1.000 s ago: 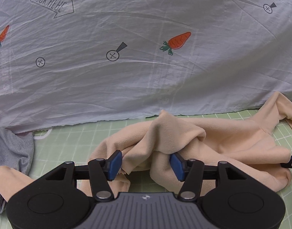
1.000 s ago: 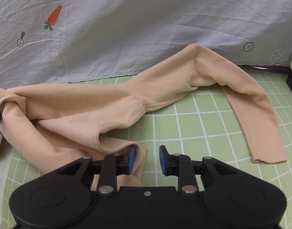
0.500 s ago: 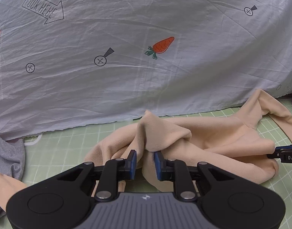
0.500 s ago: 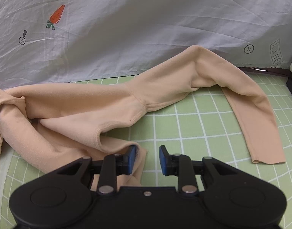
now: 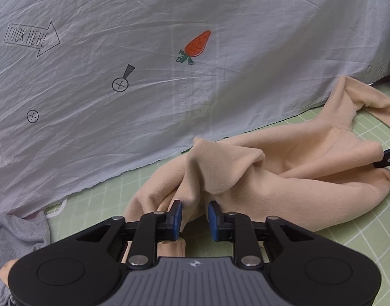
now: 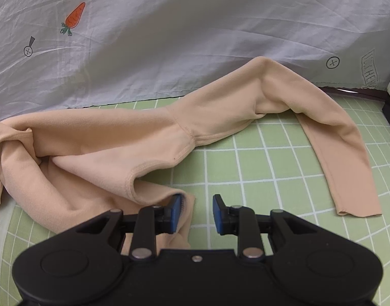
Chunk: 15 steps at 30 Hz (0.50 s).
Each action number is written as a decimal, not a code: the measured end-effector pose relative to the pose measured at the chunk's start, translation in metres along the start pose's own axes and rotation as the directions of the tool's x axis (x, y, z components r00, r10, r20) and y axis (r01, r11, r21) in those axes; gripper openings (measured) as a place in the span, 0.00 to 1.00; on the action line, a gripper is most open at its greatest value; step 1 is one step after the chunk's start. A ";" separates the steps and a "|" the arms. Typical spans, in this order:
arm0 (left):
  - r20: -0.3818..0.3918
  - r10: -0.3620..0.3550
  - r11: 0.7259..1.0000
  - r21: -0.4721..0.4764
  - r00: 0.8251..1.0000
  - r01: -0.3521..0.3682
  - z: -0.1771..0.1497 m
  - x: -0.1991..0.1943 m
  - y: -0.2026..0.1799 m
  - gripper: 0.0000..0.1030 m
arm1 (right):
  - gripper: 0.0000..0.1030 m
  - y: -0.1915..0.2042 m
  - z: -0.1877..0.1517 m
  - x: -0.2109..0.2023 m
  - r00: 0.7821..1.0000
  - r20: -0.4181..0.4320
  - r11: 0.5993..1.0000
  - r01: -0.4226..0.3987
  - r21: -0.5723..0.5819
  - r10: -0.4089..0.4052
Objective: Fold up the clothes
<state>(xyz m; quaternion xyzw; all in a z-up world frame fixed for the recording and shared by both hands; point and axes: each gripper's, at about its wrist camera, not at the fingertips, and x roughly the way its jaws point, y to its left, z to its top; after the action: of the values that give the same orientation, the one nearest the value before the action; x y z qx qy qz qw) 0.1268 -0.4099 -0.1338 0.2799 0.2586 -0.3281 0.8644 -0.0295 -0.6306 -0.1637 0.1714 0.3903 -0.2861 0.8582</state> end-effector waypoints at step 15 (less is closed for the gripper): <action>0.000 -0.063 0.990 -0.130 0.998 0.063 0.001 -0.004 0.017 0.03 | 0.02 0.004 0.000 -0.013 0.999 0.033 0.999 -0.039 -0.018 0.040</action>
<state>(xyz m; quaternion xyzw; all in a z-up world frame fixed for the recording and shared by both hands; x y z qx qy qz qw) 0.1364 -0.3979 -0.1251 0.2155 0.2897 -0.3373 0.8694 -0.0345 -0.6229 -0.1537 0.1667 0.3749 -0.2684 0.8716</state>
